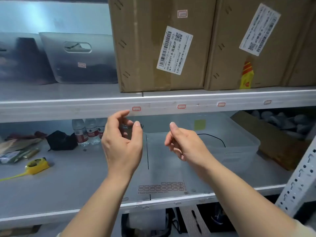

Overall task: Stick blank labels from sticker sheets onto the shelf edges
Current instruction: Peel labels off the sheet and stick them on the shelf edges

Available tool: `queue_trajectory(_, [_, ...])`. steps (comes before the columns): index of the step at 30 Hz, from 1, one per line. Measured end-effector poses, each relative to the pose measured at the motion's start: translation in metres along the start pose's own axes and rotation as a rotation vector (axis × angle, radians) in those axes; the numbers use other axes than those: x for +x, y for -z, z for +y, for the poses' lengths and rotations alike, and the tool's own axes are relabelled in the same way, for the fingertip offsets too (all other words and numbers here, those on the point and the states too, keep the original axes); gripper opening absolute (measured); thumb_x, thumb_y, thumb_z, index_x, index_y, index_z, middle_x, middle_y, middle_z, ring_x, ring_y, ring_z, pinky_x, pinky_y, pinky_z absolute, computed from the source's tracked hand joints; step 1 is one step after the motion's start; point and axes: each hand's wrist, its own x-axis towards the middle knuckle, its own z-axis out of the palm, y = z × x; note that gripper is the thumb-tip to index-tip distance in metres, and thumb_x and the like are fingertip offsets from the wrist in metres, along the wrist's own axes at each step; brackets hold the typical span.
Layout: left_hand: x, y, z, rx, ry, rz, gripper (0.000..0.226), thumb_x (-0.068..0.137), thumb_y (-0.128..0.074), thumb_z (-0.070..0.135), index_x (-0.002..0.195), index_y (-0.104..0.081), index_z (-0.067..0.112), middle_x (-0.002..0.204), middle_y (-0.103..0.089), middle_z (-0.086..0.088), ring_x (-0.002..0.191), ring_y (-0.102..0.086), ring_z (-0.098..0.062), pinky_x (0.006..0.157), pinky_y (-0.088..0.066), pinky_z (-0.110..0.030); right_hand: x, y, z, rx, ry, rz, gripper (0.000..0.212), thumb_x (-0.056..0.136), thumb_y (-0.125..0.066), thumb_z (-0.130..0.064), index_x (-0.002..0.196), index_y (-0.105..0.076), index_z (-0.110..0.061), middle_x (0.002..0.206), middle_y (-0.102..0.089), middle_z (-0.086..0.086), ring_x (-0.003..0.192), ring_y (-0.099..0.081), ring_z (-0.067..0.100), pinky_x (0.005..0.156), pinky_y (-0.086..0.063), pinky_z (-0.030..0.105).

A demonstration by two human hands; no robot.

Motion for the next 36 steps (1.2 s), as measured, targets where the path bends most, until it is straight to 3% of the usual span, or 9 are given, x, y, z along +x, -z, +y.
queue_trajectory(6, [0.010,0.003,-0.005,0.039,-0.032,0.042,0.035,0.092,-0.066,0.027,0.126,-0.062,0.033,0.099,-0.068,0.011,0.073,-0.058,-0.013,0.069,-0.045,-0.013,-0.004,-0.008,0.001,-0.034,0.084,0.025,0.043,0.102,-0.050,-0.047,0.075,-0.074,-0.023,0.075,-0.057,-0.004,0.049,-0.045,0.005,0.045,-0.035,0.009])
queue_trajectory(11, [0.017,0.003,-0.007,0.100,-0.086,0.036,0.033,0.092,-0.070,0.019,0.125,-0.070,0.023,0.101,-0.065,0.011,0.073,-0.054,-0.004,0.069,-0.042,-0.012,-0.007,-0.013,-0.002,-0.025,0.087,0.032,0.045,0.094,-0.047,-0.053,0.072,-0.075,-0.025,0.072,-0.061,-0.008,0.051,-0.048,0.003,0.046,-0.037,0.007])
queue_trajectory(22, [0.022,-0.001,-0.006,0.108,-0.112,0.043,0.022,0.090,-0.074,0.015,0.112,-0.076,0.019,0.099,-0.068,0.007,0.071,-0.052,0.003,0.070,-0.038,-0.006,-0.008,-0.017,-0.007,0.040,0.039,0.031,0.055,0.089,-0.042,-0.058,0.069,-0.075,-0.018,0.059,-0.061,-0.011,0.051,-0.050,0.005,0.045,-0.036,0.009])
queue_trajectory(28, [0.026,-0.003,-0.004,0.108,-0.071,0.043,0.011,0.092,-0.073,0.022,0.102,-0.075,0.025,0.095,-0.069,0.010,0.068,-0.055,0.002,0.068,-0.040,-0.009,-0.007,-0.019,-0.006,0.034,0.025,0.019,0.058,0.089,-0.042,-0.060,0.066,-0.075,-0.018,0.058,-0.062,-0.010,0.052,-0.050,0.007,0.045,-0.036,0.009])
queue_trajectory(36, [0.036,-0.002,-0.003,0.169,-0.078,0.060,0.007,0.092,-0.074,0.028,0.089,-0.076,0.023,0.087,-0.071,0.007,0.069,-0.058,-0.012,0.066,-0.048,-0.032,-0.008,-0.018,-0.006,0.046,-0.002,-0.011,0.058,0.086,-0.042,-0.061,0.063,-0.074,-0.019,0.058,-0.060,-0.007,0.048,-0.048,0.008,0.044,-0.035,0.013])
